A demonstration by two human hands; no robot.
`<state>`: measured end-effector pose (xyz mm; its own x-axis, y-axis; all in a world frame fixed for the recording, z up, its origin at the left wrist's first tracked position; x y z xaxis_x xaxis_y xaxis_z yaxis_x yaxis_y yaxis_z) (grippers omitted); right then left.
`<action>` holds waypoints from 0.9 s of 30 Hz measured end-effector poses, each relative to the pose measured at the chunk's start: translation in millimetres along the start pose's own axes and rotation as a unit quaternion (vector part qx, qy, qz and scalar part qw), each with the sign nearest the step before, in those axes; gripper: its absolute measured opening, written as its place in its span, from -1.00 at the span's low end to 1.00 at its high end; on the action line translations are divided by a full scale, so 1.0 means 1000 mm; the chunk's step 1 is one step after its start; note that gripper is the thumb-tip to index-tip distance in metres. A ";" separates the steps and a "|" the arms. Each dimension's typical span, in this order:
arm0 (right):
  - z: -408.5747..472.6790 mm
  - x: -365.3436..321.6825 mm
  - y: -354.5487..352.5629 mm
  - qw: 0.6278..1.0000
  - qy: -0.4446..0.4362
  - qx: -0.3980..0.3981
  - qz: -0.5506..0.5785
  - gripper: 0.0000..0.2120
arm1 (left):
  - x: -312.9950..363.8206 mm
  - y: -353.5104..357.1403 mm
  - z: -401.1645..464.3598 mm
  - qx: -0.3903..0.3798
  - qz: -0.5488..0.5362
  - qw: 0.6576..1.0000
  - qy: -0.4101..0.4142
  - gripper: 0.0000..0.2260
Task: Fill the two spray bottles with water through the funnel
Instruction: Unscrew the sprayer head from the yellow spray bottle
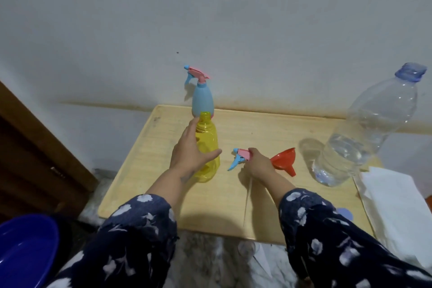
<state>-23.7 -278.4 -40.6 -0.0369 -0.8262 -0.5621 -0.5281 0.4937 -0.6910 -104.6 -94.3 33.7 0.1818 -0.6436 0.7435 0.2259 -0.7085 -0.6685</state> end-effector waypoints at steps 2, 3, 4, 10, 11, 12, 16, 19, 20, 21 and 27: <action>0.003 0.002 0.002 0.999 0.005 0.022 -0.027 -0.44 | -0.001 0.004 0.002 -0.005 0.003 1.000 -0.006 -0.11; 0.004 0.004 0.001 0.999 0.008 0.037 -0.033 -0.46 | -0.002 0.006 0.004 -0.007 0.003 1.000 -0.008 -0.09; 0.005 0.007 0.000 0.998 0.012 0.052 -0.038 -0.49 | -0.002 0.007 0.005 -0.009 0.003 1.000 -0.007 -0.09; -0.006 0.009 -0.008 0.991 0.013 0.087 -0.100 -0.58 | 0.001 0.014 0.013 -0.023 -0.007 1.000 0.007 -0.08; -0.011 0.006 -0.013 0.986 0.011 0.106 -0.128 -0.59 | 0.002 0.015 0.015 -0.026 -0.010 1.000 0.011 -0.08; -0.016 0.004 -0.021 0.977 0.007 0.145 -0.157 -0.62 | 0.004 0.017 0.017 -0.030 -0.012 0.999 0.014 -0.09; -0.035 0.016 -0.056 0.934 0.022 0.309 -0.176 -0.53 | 0.008 0.021 0.023 -0.041 -0.017 0.999 0.018 -0.07; -0.029 0.046 -0.067 0.952 0.115 0.270 -0.090 -0.19 | 0.012 0.027 0.025 -0.048 -0.015 0.998 0.023 -0.05; -0.026 0.053 -0.066 0.958 0.130 0.251 -0.044 -0.08 | 0.013 0.029 0.026 -0.051 -0.014 0.998 0.024 -0.04; -0.023 0.058 -0.064 0.961 0.137 0.240 -0.001 -0.03 | 0.014 0.031 0.026 -0.054 -0.013 0.998 0.024 -0.04; -0.021 0.067 -0.059 0.947 0.127 0.259 0.141 -0.26 | 0.018 0.036 0.028 -0.069 -0.006 0.997 0.026 -0.03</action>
<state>-13.2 -368.2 -28.1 -0.3522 -0.6476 -0.6757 0.0181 0.7172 -0.6967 -66.3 -122.8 23.3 0.1300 -0.6463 0.7519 0.0924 -0.7472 -0.6582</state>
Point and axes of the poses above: each hand's wrist, its own z-axis towards the middle knuckle, its own y-axis out of the palm, x = y × z, the point moved 4 cm from there along z, towards the middle knuckle, and after that the axes turned 8 degrees about -x, right-handed, at the moved point
